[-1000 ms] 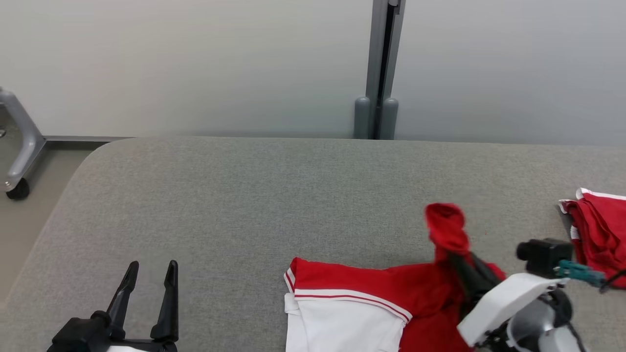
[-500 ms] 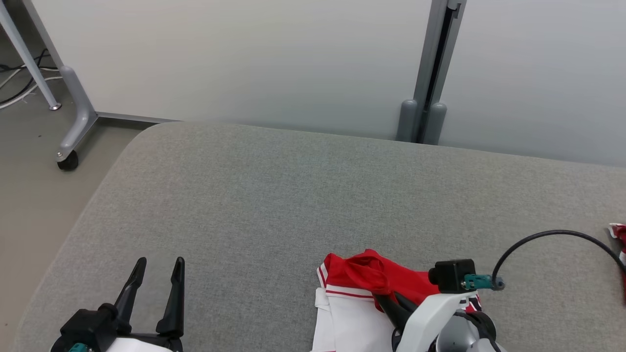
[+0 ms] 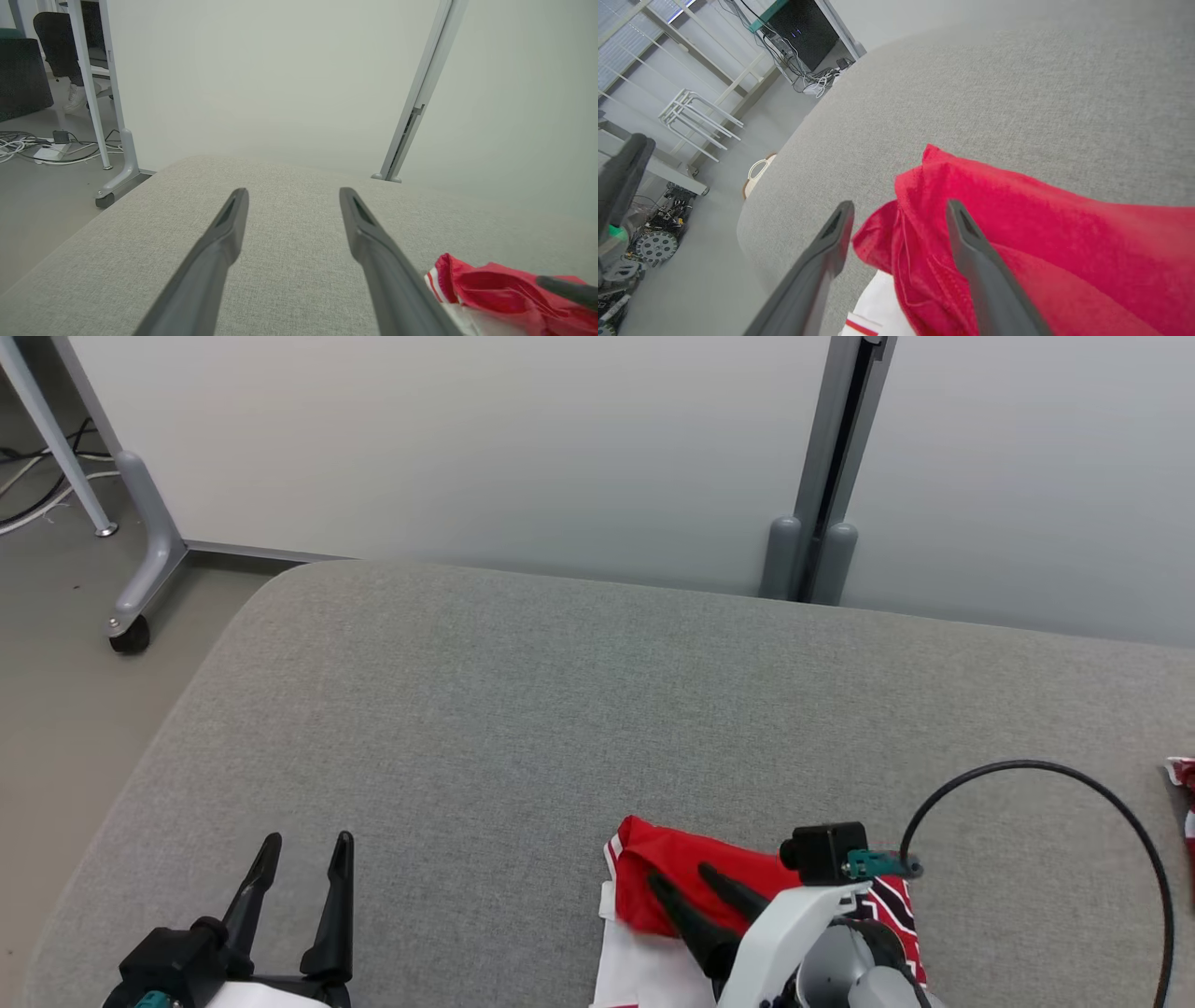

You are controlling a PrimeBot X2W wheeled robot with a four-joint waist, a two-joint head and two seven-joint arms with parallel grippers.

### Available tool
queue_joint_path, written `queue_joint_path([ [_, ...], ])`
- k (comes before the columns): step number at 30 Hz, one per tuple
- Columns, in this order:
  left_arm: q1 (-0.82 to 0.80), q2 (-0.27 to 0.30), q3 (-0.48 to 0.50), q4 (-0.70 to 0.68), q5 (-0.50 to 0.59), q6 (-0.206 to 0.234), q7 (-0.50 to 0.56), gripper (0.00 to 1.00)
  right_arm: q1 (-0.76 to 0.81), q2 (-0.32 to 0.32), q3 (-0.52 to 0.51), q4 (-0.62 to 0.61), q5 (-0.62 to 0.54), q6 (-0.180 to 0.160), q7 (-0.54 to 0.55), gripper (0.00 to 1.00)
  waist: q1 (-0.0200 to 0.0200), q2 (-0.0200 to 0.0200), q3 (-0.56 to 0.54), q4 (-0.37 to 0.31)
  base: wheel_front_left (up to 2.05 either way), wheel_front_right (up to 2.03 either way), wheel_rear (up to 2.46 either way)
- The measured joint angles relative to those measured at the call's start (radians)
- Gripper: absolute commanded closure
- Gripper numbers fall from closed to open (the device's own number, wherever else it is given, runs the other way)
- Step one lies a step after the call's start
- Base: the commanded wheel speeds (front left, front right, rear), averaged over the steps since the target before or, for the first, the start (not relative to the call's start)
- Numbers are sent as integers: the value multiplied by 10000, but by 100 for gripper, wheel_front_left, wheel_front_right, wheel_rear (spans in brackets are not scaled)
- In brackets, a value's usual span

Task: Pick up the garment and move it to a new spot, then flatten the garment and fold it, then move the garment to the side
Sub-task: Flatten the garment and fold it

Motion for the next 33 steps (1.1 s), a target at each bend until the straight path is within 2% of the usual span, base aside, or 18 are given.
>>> queue_joint_path([
  [5,4,27,61,6,-13,36,-15,0,-103,-153,-19,-1034,479,0,-326,0,0,-1,-85,-321,0,0,0],
  [8,13,27,71,-29,-13,48,-38,0,-74,-690,-426,-1883,627,0,-458,0,0,0,-139,-535,0,0,0],
  [12,21,25,69,-102,-10,73,-56,0,128,-1453,-1503,-2813,479,0,-663,0,0,0,-196,-778,0,0,0],
  [16,23,8,58,-163,4,73,-82,0,533,-2054,-2876,-2918,-121,0,-744,0,0,0,-225,-893,0,0,0],
  [21,34,-13,46,-182,25,71,-96,0,1076,-2017,-3730,-2662,-911,-2,-688,0,0,0,-234,-887,0,0,0],
  [26,34,-21,35,-171,25,58,-98,0,1401,-1561,-3666,-2424,-1246,0,-504,0,0,0,-225,-824,0,0,0],
  [31,26,-19,-8,-119,42,29,-115,0,1639,-1218,-3233,-1666,-1436,0,90,0,0,0,-228,-721,0,0,0],
  [32,23,-17,-15,-107,42,29,-115,0,1678,-1164,-3101,-1534,-1436,-2,186,16,0,0,-228,-689,0,0,0],
  [33,15,-19,-19,-96,42,29,-117,0,1727,-1085,-2951,-1448,-1415,-2,245,55,0,0,-226,-659,0,0,0],
])
